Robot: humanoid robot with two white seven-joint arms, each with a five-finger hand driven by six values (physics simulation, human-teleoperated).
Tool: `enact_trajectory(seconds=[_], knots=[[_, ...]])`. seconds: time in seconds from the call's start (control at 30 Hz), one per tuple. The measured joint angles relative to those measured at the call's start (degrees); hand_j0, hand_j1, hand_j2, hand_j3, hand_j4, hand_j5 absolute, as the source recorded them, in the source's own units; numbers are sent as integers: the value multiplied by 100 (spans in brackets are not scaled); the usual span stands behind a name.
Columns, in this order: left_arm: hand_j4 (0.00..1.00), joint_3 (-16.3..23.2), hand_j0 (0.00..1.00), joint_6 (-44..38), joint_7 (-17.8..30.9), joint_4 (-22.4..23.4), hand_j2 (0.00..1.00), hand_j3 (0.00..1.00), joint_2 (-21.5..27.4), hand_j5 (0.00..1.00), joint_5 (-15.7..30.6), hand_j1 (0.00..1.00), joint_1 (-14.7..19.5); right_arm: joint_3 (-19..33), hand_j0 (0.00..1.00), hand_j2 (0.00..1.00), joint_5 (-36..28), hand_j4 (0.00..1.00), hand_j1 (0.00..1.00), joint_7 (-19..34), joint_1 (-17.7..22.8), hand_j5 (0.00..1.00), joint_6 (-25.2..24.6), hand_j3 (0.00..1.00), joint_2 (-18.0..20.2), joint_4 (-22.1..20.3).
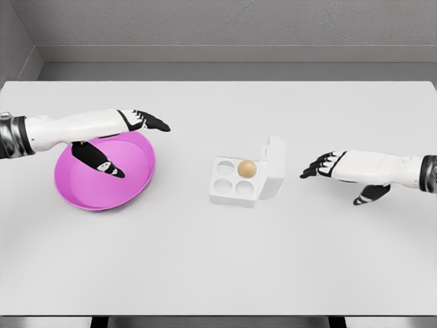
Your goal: Pack egg into the box and close the box lid
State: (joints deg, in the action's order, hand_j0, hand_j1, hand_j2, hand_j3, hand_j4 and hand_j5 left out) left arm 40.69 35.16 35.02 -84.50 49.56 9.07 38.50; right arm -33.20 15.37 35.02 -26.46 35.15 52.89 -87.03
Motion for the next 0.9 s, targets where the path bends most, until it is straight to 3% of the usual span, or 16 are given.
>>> enact_trajectory(seconds=[0.43,0.7,0.9], knots=[[100,21,100,0,0,20,100,100,13,100,-11,100,0,0,100,100,2,100,100,0,-97,100,-1,100,-449,-29],[100,28,100,0,0,80,100,100,6,100,-14,100,0,11,100,100,-152,100,100,0,-229,100,0,100,-493,-420],[100,30,100,0,0,117,100,100,1,100,-15,100,0,-93,100,100,-236,100,100,0,-474,100,-1,100,-760,-666]])
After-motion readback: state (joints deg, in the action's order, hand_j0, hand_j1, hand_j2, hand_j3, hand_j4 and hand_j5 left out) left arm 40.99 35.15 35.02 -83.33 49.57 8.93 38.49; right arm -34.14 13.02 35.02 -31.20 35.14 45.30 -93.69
